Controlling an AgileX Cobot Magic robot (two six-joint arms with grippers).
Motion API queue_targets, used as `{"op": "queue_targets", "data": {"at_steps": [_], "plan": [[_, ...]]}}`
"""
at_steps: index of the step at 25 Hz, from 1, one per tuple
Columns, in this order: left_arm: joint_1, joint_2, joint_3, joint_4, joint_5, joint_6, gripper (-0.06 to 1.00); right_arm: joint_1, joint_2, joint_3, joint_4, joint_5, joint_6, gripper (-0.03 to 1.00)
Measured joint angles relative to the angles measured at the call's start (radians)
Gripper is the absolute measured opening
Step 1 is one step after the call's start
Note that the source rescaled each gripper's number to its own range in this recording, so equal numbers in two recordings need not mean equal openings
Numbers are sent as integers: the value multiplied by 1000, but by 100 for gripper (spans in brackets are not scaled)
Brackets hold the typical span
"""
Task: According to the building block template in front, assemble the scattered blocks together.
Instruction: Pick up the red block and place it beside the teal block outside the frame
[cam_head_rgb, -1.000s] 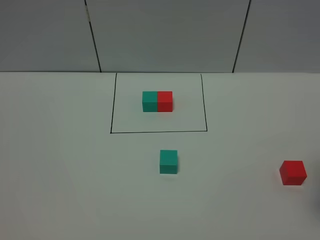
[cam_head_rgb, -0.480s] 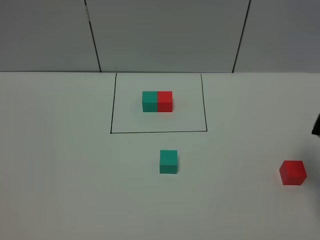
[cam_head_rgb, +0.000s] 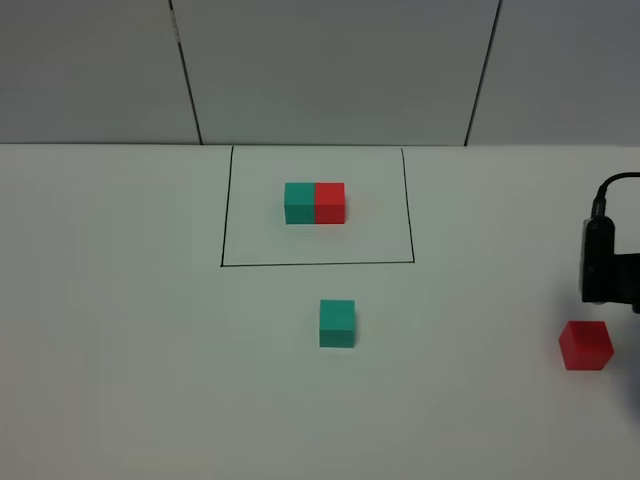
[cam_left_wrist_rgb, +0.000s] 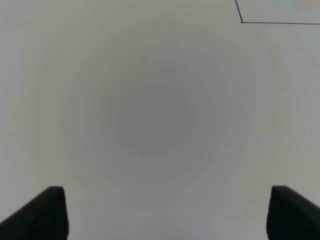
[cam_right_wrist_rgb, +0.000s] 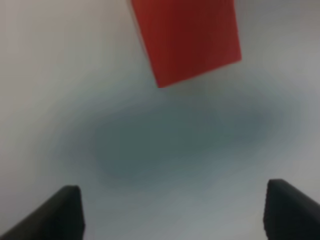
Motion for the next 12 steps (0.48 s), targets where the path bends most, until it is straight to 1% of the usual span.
{"op": "queue_targets", "data": {"at_steps": [3, 7, 12], "plan": [[0, 0, 0, 0, 0, 0, 86, 22, 45, 0, -3, -16, -21, 94], [0, 0, 0, 0, 0, 0, 86, 52, 98, -5, -40, -58, -25, 93], [0, 0, 0, 0, 0, 0, 86, 54, 147, -15, -75, -115, -25, 91]]}}
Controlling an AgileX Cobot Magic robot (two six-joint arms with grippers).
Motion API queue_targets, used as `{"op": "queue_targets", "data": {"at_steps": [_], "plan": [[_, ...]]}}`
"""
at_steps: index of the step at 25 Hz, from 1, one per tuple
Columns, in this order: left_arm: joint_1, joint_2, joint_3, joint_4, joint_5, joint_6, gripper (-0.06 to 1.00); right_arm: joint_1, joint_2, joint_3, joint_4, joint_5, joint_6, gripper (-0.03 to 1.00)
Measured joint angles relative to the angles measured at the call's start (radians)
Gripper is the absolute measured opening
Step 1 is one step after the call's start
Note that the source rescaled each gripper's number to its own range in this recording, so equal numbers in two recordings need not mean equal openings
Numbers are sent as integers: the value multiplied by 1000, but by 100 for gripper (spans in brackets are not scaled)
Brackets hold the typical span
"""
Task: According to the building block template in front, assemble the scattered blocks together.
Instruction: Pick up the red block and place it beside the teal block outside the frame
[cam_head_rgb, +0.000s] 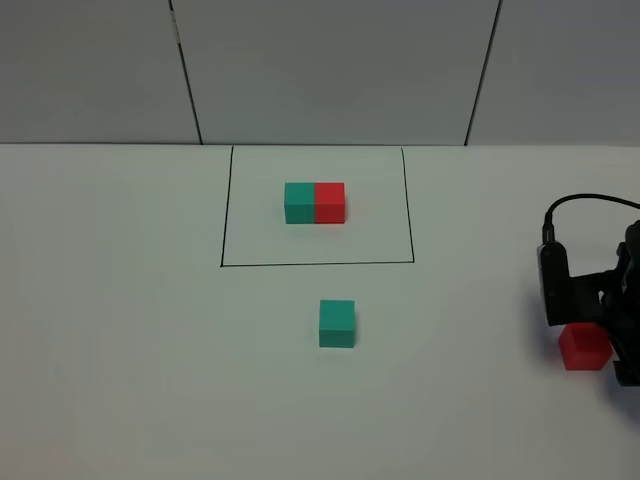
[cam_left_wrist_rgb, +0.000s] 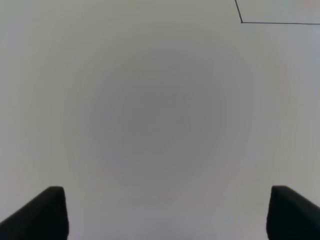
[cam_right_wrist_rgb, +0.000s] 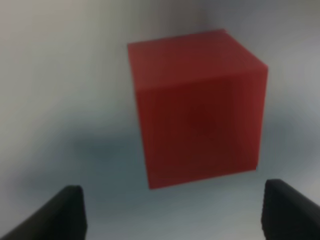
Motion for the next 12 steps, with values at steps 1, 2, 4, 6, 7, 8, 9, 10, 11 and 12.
{"op": "queue_targets", "data": {"at_steps": [1, 2, 4, 6, 7, 8, 9, 10, 11, 12], "plan": [[0, 0, 0, -1, 0, 0, 86, 0, 8, -8, 0, -3, 1, 91], [0, 0, 0, -1, 0, 0, 86, 0, 16, -15, 0, -5, 1, 91], [0, 0, 0, -1, 0, 0, 86, 0, 29, -31, 0, -10, 2, 91], [0, 0, 0, -1, 0, 0, 86, 0, 40, -41, 0, -14, 2, 91], [0, 0, 0, -1, 0, 0, 86, 0, 45, -43, 0, -20, 2, 91], [0, 0, 0, -1, 0, 0, 86, 0, 51, -43, 0, -25, 2, 91], [0, 0, 0, -1, 0, 0, 85, 0, 57, -43, 0, -29, 2, 91], [0, 0, 0, -1, 0, 0, 85, 0, 63, -43, 0, -33, 1, 91], [0, 0, 0, -1, 0, 0, 85, 0, 71, -43, 0, -39, 0, 90], [0, 0, 0, -1, 0, 0, 85, 0, 77, -43, 0, -46, 0, 90]]}}
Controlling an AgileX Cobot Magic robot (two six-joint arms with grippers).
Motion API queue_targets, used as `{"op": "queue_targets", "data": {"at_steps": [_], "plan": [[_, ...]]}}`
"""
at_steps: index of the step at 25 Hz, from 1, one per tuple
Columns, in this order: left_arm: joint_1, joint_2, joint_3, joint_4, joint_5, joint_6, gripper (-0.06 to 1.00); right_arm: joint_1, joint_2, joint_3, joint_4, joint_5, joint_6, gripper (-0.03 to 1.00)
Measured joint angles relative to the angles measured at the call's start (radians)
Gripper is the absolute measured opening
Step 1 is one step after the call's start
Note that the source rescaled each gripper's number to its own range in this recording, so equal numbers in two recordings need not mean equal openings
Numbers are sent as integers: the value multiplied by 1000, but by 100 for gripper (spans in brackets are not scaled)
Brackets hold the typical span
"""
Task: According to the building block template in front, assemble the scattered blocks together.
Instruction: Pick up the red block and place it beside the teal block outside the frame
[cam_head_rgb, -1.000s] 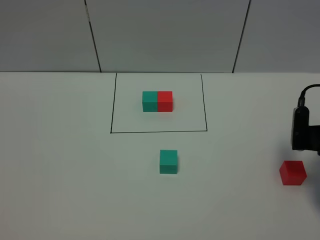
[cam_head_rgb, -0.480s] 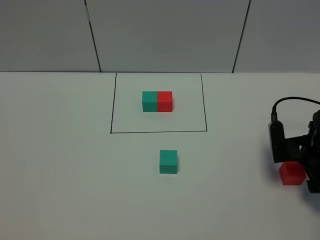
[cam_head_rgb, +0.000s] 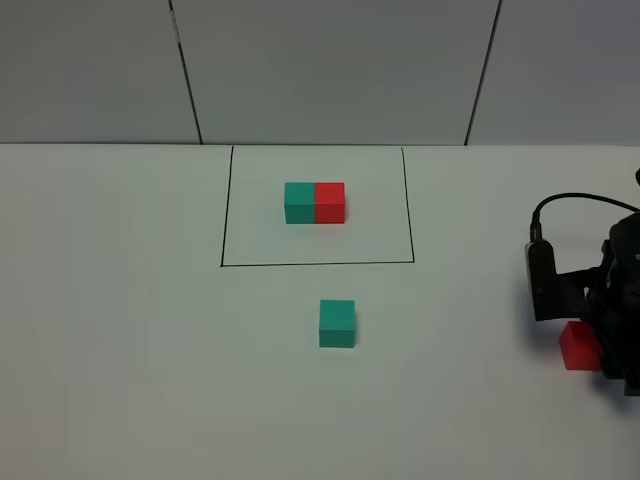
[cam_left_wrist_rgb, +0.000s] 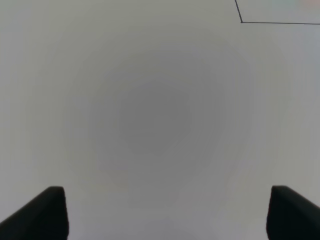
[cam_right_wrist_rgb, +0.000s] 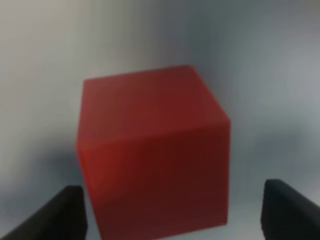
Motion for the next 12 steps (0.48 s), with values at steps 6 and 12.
{"op": "queue_targets", "data": {"at_steps": [6, 12], "plan": [[0, 0, 0, 0, 0, 1, 85, 0, 31, -3, -3, -19, 0, 88], [0, 0, 0, 0, 0, 1, 85, 0, 38, -9, -10, -19, -1, 78]]}}
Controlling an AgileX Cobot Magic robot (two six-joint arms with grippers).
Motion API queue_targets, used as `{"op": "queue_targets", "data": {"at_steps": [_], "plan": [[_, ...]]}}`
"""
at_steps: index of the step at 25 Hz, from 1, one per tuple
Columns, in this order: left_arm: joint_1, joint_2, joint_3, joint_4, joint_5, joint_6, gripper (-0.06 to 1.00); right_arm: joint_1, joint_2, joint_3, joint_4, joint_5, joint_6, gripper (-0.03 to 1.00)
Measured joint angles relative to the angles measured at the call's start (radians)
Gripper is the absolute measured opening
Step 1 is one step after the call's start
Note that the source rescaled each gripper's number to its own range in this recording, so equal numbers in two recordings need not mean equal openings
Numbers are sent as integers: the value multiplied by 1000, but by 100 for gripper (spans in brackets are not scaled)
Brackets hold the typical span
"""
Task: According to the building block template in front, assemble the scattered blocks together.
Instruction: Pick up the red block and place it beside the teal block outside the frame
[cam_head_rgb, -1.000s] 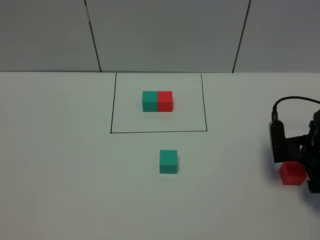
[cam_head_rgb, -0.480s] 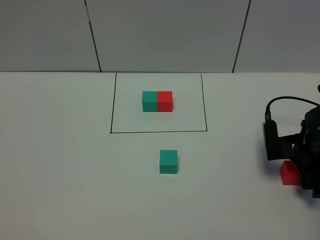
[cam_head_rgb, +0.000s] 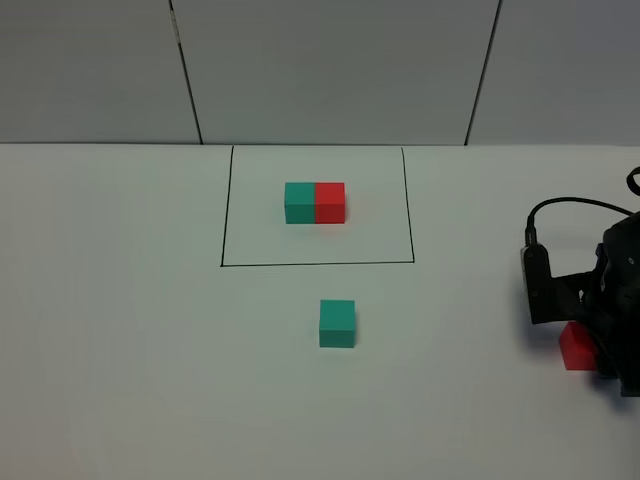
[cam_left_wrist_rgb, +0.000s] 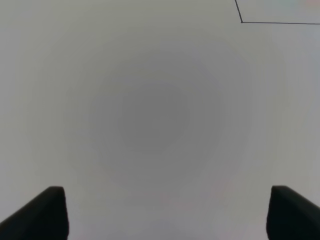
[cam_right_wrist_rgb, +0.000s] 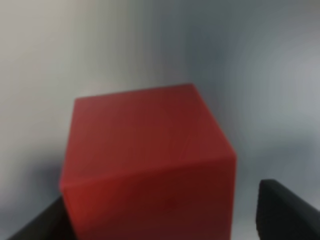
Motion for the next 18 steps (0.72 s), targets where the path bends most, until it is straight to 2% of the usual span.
{"op": "queue_targets", "data": {"at_steps": [4, 7, 10, 18], "plan": [[0, 0, 0, 0, 0, 0, 85, 0, 1, 0, -4, 0, 0, 56], [0, 0, 0, 0, 0, 0, 85, 0, 3, 0, -5, 1, -10, 32], [0, 0, 0, 0, 0, 0, 85, 0, 4, 0, -2, 5, -19, 2], [0, 0, 0, 0, 0, 0, 85, 0, 4, 0, 13, 3, -23, 1]]}}
